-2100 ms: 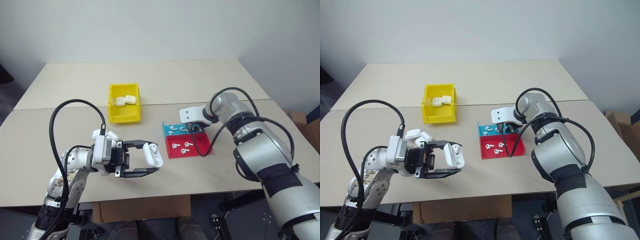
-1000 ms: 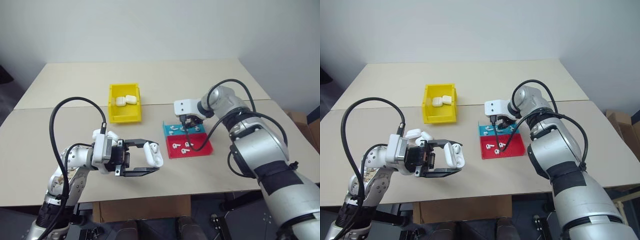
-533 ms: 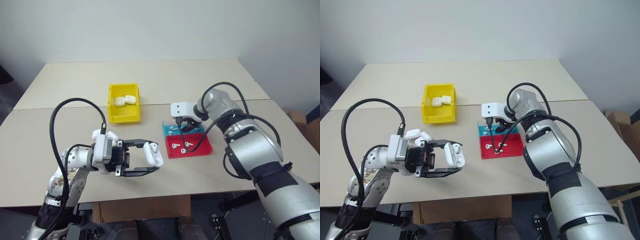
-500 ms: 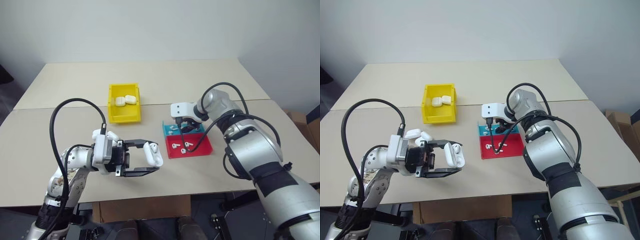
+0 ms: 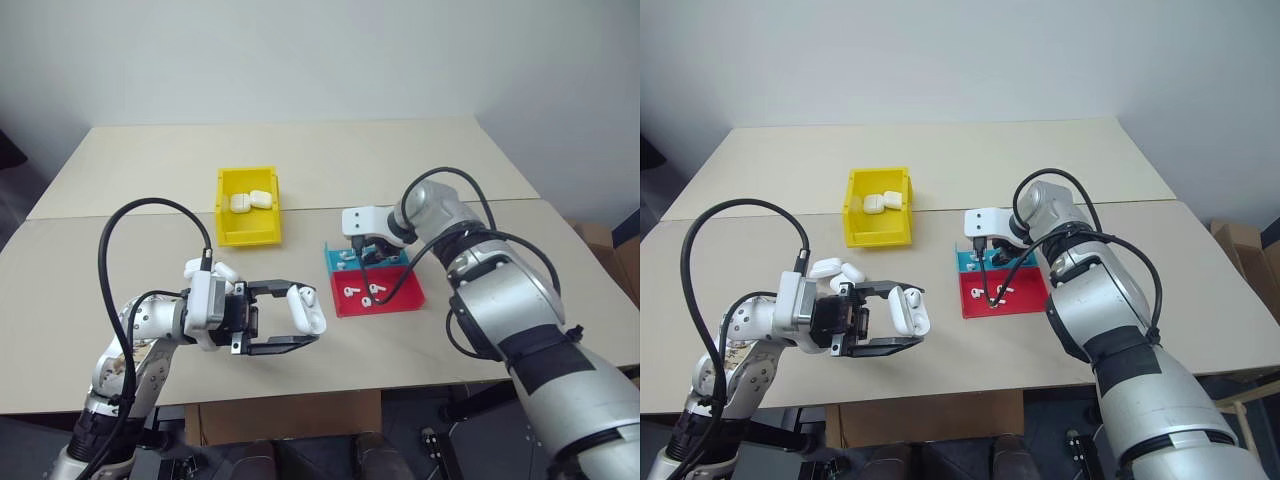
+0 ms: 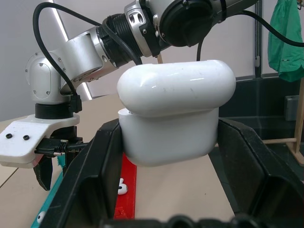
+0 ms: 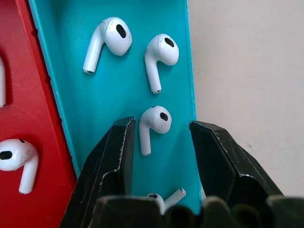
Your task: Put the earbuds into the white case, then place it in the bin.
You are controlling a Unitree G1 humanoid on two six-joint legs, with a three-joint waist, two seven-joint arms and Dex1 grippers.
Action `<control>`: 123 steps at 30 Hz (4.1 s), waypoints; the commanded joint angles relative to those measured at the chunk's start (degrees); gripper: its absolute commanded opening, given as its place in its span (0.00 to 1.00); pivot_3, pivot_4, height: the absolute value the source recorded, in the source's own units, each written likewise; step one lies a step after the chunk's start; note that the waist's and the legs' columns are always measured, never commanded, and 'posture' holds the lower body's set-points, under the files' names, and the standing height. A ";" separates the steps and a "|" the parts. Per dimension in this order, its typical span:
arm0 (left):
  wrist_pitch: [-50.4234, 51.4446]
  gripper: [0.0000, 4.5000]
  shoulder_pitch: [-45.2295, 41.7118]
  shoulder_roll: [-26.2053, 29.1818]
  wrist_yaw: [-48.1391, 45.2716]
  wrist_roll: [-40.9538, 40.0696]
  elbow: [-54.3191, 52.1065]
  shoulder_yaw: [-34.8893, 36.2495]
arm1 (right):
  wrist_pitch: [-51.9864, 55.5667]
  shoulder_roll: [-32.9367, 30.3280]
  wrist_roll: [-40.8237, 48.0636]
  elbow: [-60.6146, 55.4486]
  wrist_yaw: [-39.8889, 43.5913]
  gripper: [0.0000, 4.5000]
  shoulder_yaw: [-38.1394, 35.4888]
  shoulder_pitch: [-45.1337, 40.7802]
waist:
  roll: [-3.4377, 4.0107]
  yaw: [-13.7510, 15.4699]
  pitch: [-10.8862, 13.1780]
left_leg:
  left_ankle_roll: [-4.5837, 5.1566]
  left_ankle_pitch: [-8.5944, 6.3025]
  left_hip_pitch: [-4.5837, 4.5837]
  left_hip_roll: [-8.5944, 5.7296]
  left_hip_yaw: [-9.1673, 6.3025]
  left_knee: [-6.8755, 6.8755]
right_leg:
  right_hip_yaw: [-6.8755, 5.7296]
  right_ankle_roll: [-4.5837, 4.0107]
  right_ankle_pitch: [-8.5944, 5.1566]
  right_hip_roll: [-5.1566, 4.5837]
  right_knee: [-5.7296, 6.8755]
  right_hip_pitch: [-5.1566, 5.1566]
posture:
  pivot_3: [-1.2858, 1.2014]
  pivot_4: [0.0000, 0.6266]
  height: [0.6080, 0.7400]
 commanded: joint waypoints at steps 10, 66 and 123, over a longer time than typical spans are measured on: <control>-0.69 0.61 0.76 0.54 0.01 -0.90 -1.56 1.02 | -0.17 0.28 -0.09 -0.22 -0.44 0.50 -0.12 0.55 | 0.00 -0.03 0.00 | 0.00 0.00 0.04 0.00 0.00 0.00 | 0.00 0.00 0.00 0.00 0.02 0.02 | 0.52 0.24 1.00; 7.91 0.61 -20.14 -7.25 0.32 -4.94 7.59 -1.82 | 45.94 -3.84 90.10 -109.59 -16.64 0.22 -44.72 43.47 | 0.08 1.12 0.03 | 0.01 0.00 0.02 0.07 -0.16 0.02 | -0.03 -0.02 0.02 0.15 0.00 0.13 | 0.52 0.24 1.00; 7.95 0.61 -20.16 -9.61 -2.88 -5.51 8.31 -1.24 | 36.90 -12.86 90.24 -115.18 -14.29 0.22 -29.21 60.80 | 0.07 1.73 0.03 | 0.01 0.00 -0.01 0.07 -0.17 0.04 | -0.02 0.17 -0.09 0.18 -0.12 0.14 | 0.52 0.24 1.00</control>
